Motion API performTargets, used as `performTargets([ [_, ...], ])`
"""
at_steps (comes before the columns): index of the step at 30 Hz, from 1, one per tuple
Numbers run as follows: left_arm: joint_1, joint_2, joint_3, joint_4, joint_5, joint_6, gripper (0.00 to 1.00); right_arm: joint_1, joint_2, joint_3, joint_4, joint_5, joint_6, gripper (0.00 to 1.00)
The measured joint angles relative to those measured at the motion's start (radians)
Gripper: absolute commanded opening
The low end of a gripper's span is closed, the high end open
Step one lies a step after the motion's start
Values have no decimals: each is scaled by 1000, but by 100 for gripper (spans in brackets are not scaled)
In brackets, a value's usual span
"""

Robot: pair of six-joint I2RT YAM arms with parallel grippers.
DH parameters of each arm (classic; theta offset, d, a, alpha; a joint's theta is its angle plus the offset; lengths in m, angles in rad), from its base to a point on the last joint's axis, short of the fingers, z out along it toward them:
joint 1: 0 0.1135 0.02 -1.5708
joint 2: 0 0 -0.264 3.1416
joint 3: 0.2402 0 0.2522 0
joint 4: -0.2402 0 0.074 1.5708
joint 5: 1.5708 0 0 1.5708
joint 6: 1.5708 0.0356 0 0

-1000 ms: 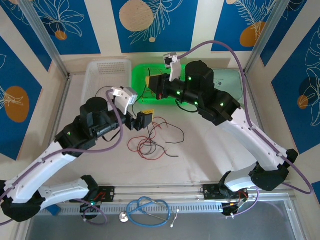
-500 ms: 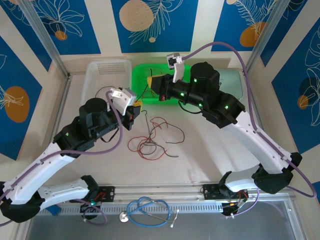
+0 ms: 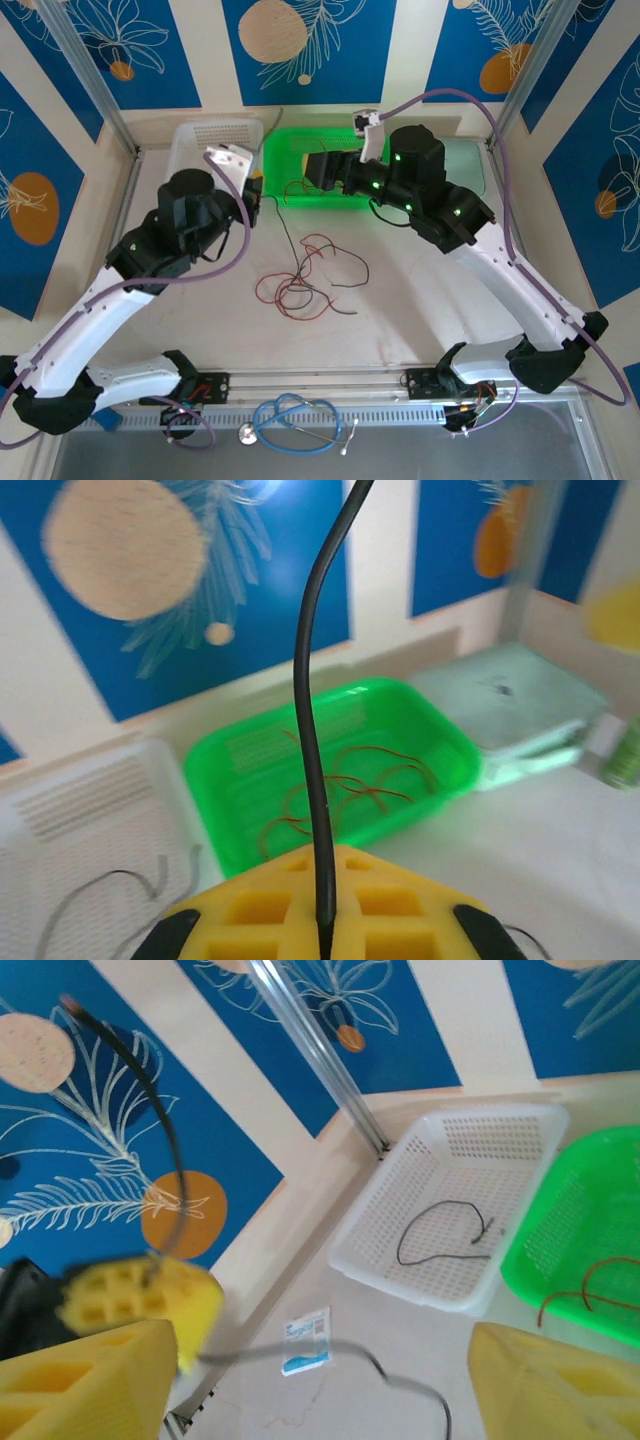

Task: Untangle the cables

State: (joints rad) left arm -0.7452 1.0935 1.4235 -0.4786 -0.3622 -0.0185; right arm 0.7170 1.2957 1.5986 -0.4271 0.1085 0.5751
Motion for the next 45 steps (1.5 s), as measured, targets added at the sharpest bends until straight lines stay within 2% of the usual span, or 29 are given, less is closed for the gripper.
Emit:
performTargets([
  [5, 130, 55, 78, 50, -32, 53, 0, -55, -69, -86, -17, -2, 34, 91],
  [11, 268, 154, 128, 200, -30, 126, 0, -91, -99, -127, -14, -12, 62, 99],
  [21, 461, 369, 113, 496, 15, 186, 0, -82, -88, -199, -7, -58, 97, 100],
  [26, 518, 494, 112, 576, 36, 191, 0, -61, -58, -221, -8, -68, 108, 99],
  [32, 526, 584, 41, 614, 40, 171, 0, -39, -54, -281, -7, -68, 128, 99],
  [35, 527, 616, -1, 598, 39, 124, 0, -39, -36, -290, -9, -68, 142, 97],
  [39, 529, 693, 11, 490, 37, 37, 0, -27, -11, -290, -18, -68, 156, 97],
  [45, 536, 904, 190, 181, 48, -68, 0, -7, 14, -293, -34, -73, 174, 96],
])
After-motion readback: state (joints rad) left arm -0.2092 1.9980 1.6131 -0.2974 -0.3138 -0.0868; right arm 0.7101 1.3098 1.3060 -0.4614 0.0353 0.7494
